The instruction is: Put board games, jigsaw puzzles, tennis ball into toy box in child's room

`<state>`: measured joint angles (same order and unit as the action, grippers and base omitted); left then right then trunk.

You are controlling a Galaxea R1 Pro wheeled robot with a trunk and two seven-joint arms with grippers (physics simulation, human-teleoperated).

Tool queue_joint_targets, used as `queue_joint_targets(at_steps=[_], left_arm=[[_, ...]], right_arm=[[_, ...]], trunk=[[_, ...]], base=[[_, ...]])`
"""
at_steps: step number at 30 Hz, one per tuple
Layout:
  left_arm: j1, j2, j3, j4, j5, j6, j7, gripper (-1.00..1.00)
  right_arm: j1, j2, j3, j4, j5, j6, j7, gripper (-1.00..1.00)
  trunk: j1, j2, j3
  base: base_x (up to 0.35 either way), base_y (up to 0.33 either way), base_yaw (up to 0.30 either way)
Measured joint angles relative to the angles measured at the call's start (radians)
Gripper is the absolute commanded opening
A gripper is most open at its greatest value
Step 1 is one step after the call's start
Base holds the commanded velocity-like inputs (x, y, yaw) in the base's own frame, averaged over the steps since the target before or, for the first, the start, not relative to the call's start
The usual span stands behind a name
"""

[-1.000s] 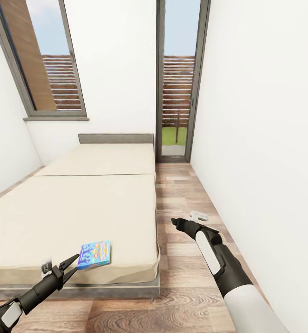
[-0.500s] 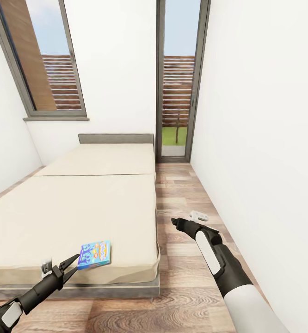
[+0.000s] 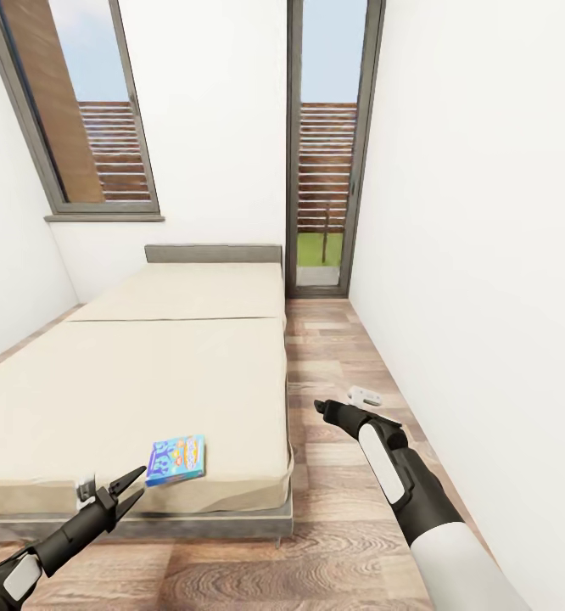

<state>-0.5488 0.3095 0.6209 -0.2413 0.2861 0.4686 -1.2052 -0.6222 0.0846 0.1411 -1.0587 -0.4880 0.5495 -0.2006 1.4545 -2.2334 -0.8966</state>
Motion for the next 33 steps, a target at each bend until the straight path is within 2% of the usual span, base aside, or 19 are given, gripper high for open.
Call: queue_joint_targets(at_steps=[33], left_arm=[[0.000,0.000,0.000,0.000,0.000,0.000,0.001,1.00]], right_arm=[[0.000,0.000,0.000,0.000,0.000,0.000,0.000,1.00]], trunk=[[0.000,0.000,0.000]], base=[[0.007,-0.031,0.000]])
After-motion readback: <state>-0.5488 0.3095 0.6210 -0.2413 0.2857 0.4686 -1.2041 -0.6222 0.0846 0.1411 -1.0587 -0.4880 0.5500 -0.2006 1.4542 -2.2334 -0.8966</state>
